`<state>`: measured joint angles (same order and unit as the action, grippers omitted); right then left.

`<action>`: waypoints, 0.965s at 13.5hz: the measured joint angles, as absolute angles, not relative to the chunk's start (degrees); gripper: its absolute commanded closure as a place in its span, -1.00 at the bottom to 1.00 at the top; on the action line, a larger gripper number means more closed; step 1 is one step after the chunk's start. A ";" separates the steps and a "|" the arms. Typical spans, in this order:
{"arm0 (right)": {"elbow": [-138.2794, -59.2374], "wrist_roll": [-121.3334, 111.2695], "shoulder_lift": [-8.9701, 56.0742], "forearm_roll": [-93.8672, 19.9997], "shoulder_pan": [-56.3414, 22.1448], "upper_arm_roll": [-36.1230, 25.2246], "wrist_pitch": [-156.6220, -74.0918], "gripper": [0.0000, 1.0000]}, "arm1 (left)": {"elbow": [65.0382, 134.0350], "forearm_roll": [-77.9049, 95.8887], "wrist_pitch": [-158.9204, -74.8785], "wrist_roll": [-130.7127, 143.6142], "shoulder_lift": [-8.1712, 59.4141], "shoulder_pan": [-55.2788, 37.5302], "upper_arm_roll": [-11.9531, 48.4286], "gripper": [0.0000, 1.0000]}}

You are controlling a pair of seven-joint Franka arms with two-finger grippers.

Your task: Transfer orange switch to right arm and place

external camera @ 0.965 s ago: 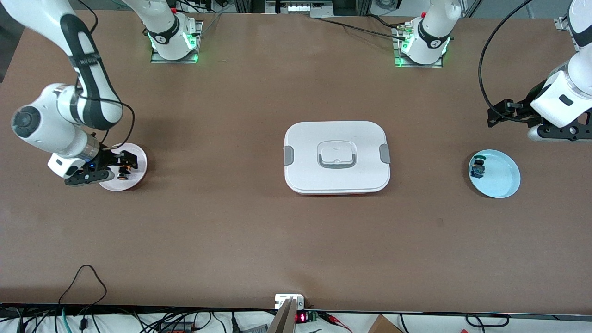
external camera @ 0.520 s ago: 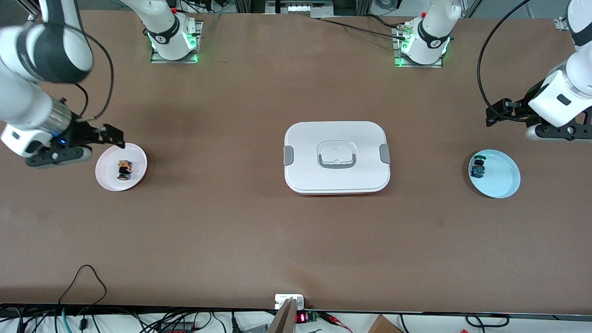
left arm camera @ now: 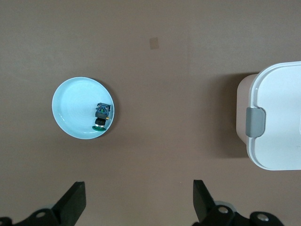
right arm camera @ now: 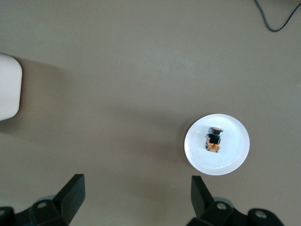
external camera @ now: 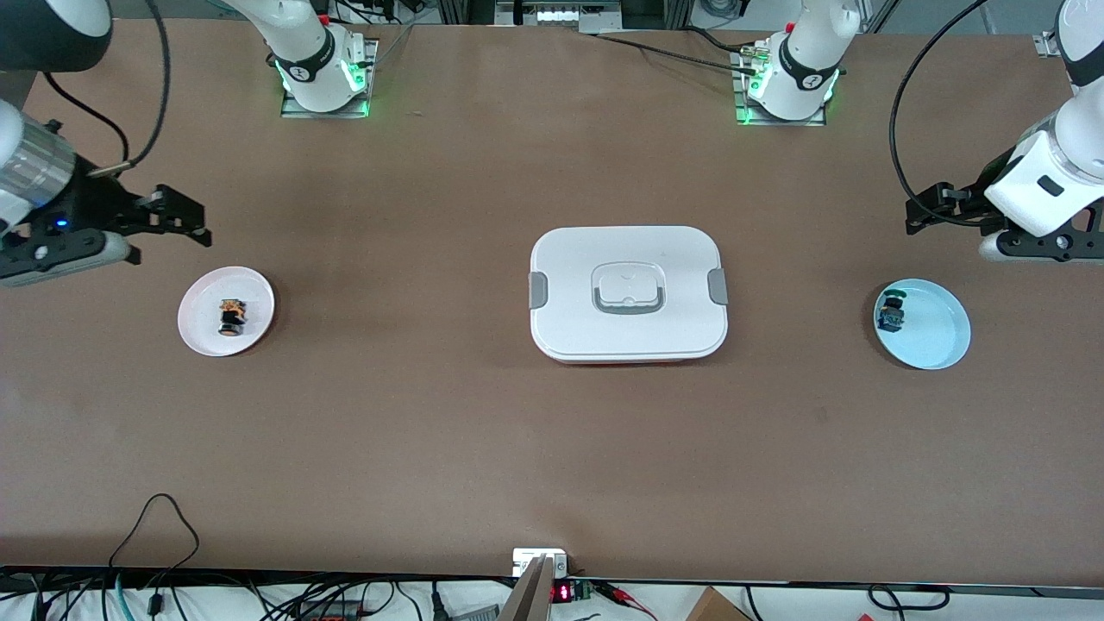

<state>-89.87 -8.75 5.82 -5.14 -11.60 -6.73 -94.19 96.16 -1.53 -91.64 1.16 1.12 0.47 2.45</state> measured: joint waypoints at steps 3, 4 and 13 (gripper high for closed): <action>-90.37 -6.77 5.82 -5.14 -12.19 -6.86 -93.92 -1.00 | 96.13 -1.53 -91.61 1.16 1.12 0.47 2.45 -1.00; -90.36 -6.76 5.73 -5.14 -12.10 -7.08 -93.95 -1.00 | 96.13 -1.53 -91.60 1.16 1.12 0.47 2.46 -1.00; -90.26 -6.76 3.70 -4.84 -3.04 -1.75 -93.09 -1.00 | 96.12 -1.53 -91.54 1.16 1.12 0.47 2.46 -1.00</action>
